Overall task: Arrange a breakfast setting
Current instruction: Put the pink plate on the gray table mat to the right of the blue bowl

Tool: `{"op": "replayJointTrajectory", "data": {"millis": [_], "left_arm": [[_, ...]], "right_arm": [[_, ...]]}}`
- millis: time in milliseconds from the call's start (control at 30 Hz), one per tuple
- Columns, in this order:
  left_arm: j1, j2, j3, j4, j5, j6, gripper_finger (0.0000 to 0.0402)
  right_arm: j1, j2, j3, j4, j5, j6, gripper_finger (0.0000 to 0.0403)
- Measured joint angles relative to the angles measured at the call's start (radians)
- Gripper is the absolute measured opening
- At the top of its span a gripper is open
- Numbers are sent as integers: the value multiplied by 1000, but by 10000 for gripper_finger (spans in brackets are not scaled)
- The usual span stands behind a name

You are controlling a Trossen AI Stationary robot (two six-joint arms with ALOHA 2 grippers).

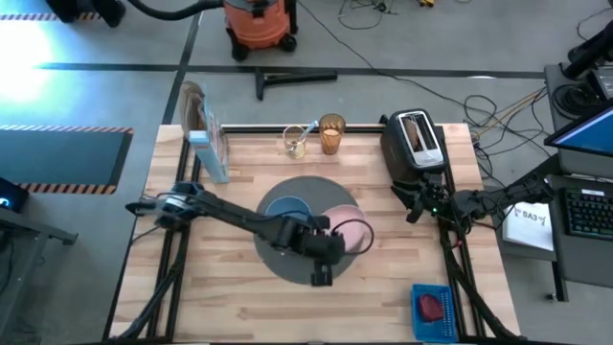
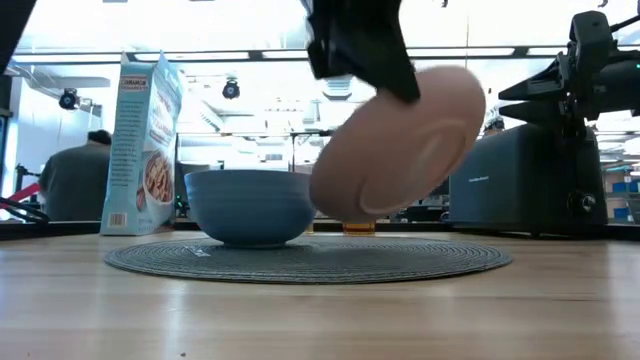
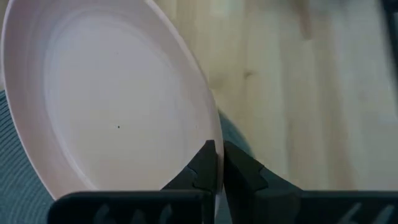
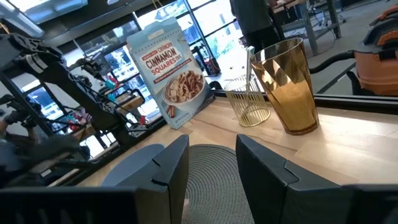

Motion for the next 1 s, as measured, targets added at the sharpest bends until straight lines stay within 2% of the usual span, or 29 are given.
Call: {"op": "replayJointTrajectory", "data": {"millis": [367,600,767,1000], "left_arm": [[69,103,55,-27,-6,118,0],[89,182,151,-119,-9,138,4],[91,281,292,-279,-8,121,17],[91,433,560,-493,-35,108,29]], "right_arm": [[0,0,0,0,-1,0,123],[0,0,0,-2,-4,0,123],[0,0,0,-2,-4,0,123],[0,0,0,-2,-4,0,123]]}}
